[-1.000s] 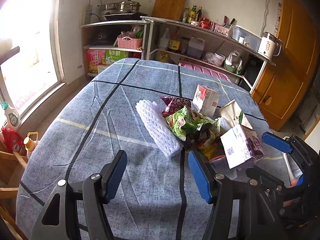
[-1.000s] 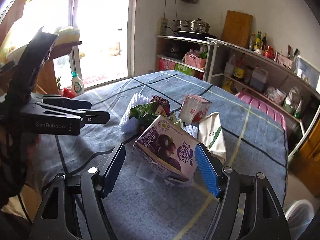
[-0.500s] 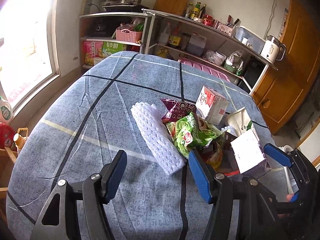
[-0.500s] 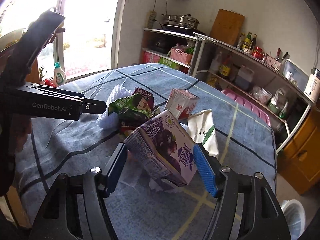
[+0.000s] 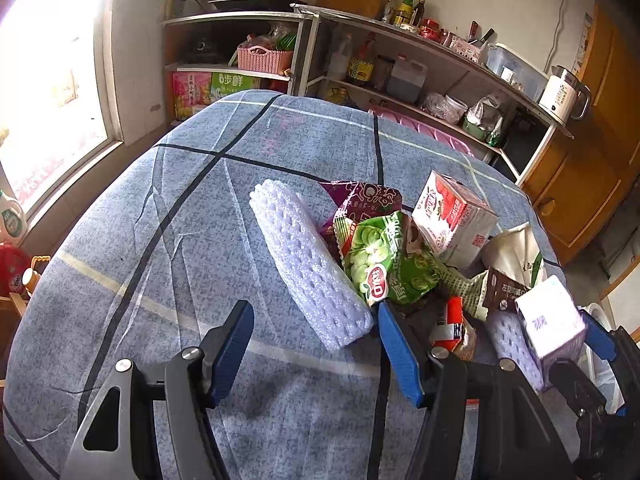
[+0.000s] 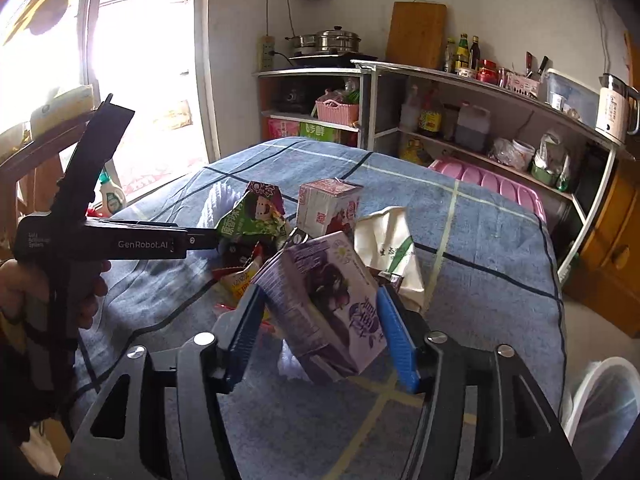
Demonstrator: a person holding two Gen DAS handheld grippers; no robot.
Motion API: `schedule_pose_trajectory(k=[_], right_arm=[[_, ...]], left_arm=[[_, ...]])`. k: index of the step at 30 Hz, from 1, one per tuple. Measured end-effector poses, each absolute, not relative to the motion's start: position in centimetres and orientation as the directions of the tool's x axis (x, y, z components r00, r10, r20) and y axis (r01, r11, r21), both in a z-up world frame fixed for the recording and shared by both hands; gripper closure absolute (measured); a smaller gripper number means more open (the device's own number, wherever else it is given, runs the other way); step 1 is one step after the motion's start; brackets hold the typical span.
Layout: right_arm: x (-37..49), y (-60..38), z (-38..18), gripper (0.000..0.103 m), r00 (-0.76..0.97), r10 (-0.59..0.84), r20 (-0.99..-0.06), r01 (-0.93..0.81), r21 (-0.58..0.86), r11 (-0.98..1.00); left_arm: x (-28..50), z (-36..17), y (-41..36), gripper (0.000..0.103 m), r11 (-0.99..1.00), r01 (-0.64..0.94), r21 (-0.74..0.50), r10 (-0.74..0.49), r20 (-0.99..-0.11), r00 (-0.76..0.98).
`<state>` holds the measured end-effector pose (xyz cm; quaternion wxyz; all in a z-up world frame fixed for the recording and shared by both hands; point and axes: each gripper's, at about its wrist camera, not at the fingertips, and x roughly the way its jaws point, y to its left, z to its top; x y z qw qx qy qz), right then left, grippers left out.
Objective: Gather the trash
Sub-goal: 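Grasp the purple juice carton with the right tool while the left tool grasps the white foam mesh sleeve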
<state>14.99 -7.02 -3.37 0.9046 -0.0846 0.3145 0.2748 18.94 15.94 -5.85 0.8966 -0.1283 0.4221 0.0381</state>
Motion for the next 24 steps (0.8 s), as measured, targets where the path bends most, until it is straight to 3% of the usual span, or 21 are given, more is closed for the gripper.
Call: schedule_pose_trajectory(k=[10,12,17,19,21,24], right_arm=[[15.9,-5.4,-4.2,0.031,0.621,0.414,-0.666,-0.602,-0.067,0.796],[16.2,-5.5,-4.5,0.030,0.627,0.392,-0.673,-0.592,-0.085,0.801],[14.8,-4.2,-4.8,0.030,0.670,0.326,-0.667,-0.592,-0.215,0.777],[14.8,-3.8,-5.2,0.036,0.691,0.288,-0.663,-0.570,-0.256,0.780],[15.0,-4.1,-5.4,0.059,0.680,0.297,-0.670,-0.567,-0.224,0.793],[15.4,-4.8,-5.3,0.063,0.662,0.322,-0.677,-0.566,-0.170,0.807]], left_arm=[[19.3,-5.6,17.0,0.039,0.959,-0.202,-0.197,-0.017,-0.755,0.655],[19.5,-5.3,17.2,0.035,0.958,-0.200,-0.205,-0.022,-0.748,0.663],[20.2,-5.3,18.6,0.033,0.937,-0.253,-0.242,-0.009,-0.740,0.673],[21.2,-5.9,18.8,0.033,0.935,-0.265,-0.236,-0.003,-0.753,0.658],[21.8,-6.4,19.0,0.033,0.929,-0.297,-0.221,0.020,-0.771,0.637],[22.3,-6.9,19.1,0.033,0.930,-0.306,-0.202,0.037,-0.779,0.626]])
